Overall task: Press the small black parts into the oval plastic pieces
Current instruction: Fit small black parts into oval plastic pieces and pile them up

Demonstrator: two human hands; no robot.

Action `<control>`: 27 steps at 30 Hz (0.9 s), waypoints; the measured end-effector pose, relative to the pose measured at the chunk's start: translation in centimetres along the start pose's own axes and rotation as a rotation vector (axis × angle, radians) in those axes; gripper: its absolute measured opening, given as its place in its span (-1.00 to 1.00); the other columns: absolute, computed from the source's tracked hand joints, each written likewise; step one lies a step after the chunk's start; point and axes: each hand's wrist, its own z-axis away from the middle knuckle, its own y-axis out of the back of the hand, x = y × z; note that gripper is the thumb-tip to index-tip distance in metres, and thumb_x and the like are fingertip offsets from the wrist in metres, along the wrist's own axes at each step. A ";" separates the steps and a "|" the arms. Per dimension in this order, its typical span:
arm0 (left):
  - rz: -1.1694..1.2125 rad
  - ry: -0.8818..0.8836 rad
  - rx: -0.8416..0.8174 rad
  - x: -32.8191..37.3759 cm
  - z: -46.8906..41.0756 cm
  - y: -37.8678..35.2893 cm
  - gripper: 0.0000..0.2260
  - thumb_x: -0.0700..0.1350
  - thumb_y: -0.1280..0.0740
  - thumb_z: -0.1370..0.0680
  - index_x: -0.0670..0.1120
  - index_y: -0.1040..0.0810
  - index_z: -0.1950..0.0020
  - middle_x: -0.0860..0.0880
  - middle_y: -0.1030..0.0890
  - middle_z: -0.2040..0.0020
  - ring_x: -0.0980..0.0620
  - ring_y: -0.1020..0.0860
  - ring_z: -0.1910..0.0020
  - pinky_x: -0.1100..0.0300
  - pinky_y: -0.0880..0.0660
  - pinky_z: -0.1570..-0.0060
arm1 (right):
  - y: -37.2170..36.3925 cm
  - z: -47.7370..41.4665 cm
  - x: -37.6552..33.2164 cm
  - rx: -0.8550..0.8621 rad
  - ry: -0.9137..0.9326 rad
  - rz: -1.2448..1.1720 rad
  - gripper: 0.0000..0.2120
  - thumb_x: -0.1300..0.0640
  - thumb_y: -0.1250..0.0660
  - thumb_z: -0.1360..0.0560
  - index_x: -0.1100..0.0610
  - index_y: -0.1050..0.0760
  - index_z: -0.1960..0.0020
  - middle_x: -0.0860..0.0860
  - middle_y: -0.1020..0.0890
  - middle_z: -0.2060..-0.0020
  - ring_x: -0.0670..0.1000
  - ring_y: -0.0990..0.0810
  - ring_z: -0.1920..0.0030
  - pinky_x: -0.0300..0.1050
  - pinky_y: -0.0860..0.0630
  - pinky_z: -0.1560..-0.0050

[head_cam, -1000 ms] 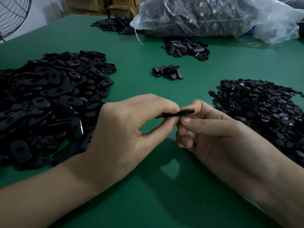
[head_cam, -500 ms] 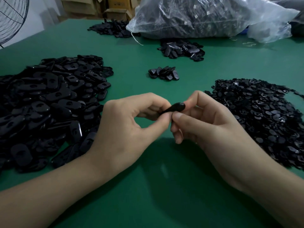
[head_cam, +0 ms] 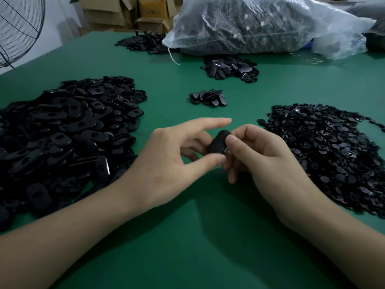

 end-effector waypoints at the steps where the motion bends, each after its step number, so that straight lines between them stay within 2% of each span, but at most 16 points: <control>1: -0.028 -0.019 -0.034 0.2 -0.2 0.3 -0.52 -0.15 -0.54 -0.51 0.09 -0.57 -0.40 0.07 -0.72 0.06 0.05 -0.71 0.06 0.18 -0.62 -0.07 | 0.1 0.0 0.0 -0.003 -0.007 -0.012 -0.79 0.14 -0.25 -0.68 0.21 -0.52 0.08 0.05 -0.63 0.36 0.04 -0.54 0.44 -0.15 -0.48 0.30; 5: -0.055 -0.006 -0.113 0.3 -1.3 1.2 -0.56 -0.12 -0.59 -0.45 0.05 -0.63 -0.32 0.06 -0.73 0.09 0.07 -0.71 0.11 0.10 -0.63 -0.04 | 0.3 -0.1 0.3 -0.017 -0.018 -0.027 -0.78 0.12 -0.25 -0.68 0.17 -0.55 0.09 0.04 -0.61 0.38 0.02 -0.49 0.45 -0.21 -0.44 0.33; 7: -0.103 0.001 -0.157 0.2 -2.3 1.8 -0.58 -0.04 -0.59 -0.44 0.09 -0.64 -0.28 0.05 -0.73 0.08 0.08 -0.72 0.10 0.10 -0.64 0.00 | 0.3 -0.2 0.3 -0.012 -0.033 -0.067 -0.84 0.12 -0.25 -0.68 0.15 -0.55 0.01 0.04 -0.62 0.39 0.02 -0.49 0.45 -0.21 -0.44 0.32; 10: -0.212 0.040 -0.122 -0.8 -5.0 2.7 -0.60 0.08 -0.56 -0.43 0.12 -0.63 -0.25 0.09 -0.72 0.03 0.16 -0.70 0.05 0.20 -0.61 0.01 | 0.1 -0.3 0.3 0.005 -0.061 -0.115 -0.87 0.11 -0.26 -0.67 0.06 -0.48 -0.20 0.08 -0.63 0.35 0.02 -0.50 0.44 -0.20 -0.45 0.25; 12: -0.253 0.094 -0.022 -2.1 -7.6 2.9 -0.62 0.07 -0.57 -0.45 0.12 -0.64 -0.25 0.08 -0.70 -0.02 0.15 -0.69 0.03 0.28 -0.59 -0.02 | 0.0 -0.2 0.3 0.003 -0.052 -0.074 -0.85 0.09 -0.26 -0.67 0.00 -0.43 -0.23 0.07 -0.64 0.33 0.01 -0.52 0.43 -0.19 -0.44 0.21; 14: -0.326 0.122 0.053 -3.4 -10.3 2.5 -0.63 0.06 -0.55 -0.47 0.11 -0.64 -0.26 0.07 -0.66 -0.07 0.13 -0.66 -0.01 0.49 -0.49 0.04 | -0.1 -0.1 0.3 -0.001 -0.044 -0.032 -0.85 0.07 -0.26 -0.67 -0.04 -0.41 -0.23 0.05 -0.65 0.31 0.01 -0.53 0.41 -0.13 -0.43 0.16; 15: -0.359 0.126 0.062 -4.1 -11.5 2.1 -0.62 0.05 -0.55 -0.49 0.08 -0.63 -0.28 0.04 -0.63 -0.11 0.10 -0.64 -0.03 0.52 -0.43 0.07 | -0.1 -0.1 0.2 -0.002 -0.045 -0.021 -0.85 0.06 -0.26 -0.67 -0.05 -0.40 -0.23 0.05 -0.65 0.31 0.01 -0.53 0.41 -0.13 -0.43 0.16; 18: -0.414 0.168 0.055 -5.8 -14.6 1.1 -0.61 0.04 -0.52 -0.52 0.04 -0.60 -0.33 -0.06 -0.50 -0.20 0.02 -0.57 -0.07 0.30 -0.40 -0.05 | 0.2 -0.1 0.1 -0.010 -0.059 -0.021 -0.86 0.06 -0.24 -0.67 -0.04 -0.38 -0.22 0.03 -0.65 0.33 -0.01 -0.54 0.41 -0.26 -0.42 0.21; 20: -0.436 0.202 0.072 -6.8 -16.1 0.6 -0.62 0.04 -0.49 -0.54 0.06 -0.59 -0.34 -0.06 -0.45 -0.20 -0.02 -0.52 -0.10 0.18 -0.41 -0.14 | 0.3 0.0 -0.1 -0.025 -0.073 -0.027 -0.86 0.05 -0.23 -0.67 -0.05 -0.37 -0.22 0.02 -0.64 0.34 -0.01 -0.55 0.38 -0.29 -0.42 0.21; 24: -0.459 0.261 0.096 -8.1 -17.2 0.4 -0.61 0.07 -0.43 -0.59 0.07 -0.55 -0.41 -0.07 -0.45 -0.21 -0.06 -0.46 -0.22 0.19 -0.31 -0.19 | 0.5 0.1 -0.1 -0.037 -0.079 -0.041 -0.88 0.04 -0.22 -0.67 -0.05 -0.38 -0.21 0.02 -0.64 0.33 0.00 -0.55 0.40 -0.15 -0.42 0.15; 27: -0.472 0.275 0.085 -8.5 -16.7 0.6 -0.55 0.10 -0.39 -0.61 0.02 -0.49 -0.48 -0.08 -0.45 -0.28 -0.06 -0.46 -0.27 0.20 -0.28 -0.21 | 0.5 0.1 -0.3 -0.047 -0.084 -0.038 -0.88 0.02 -0.22 -0.67 -0.06 -0.38 -0.20 0.01 -0.65 0.31 0.00 -0.54 0.41 -0.19 -0.42 0.19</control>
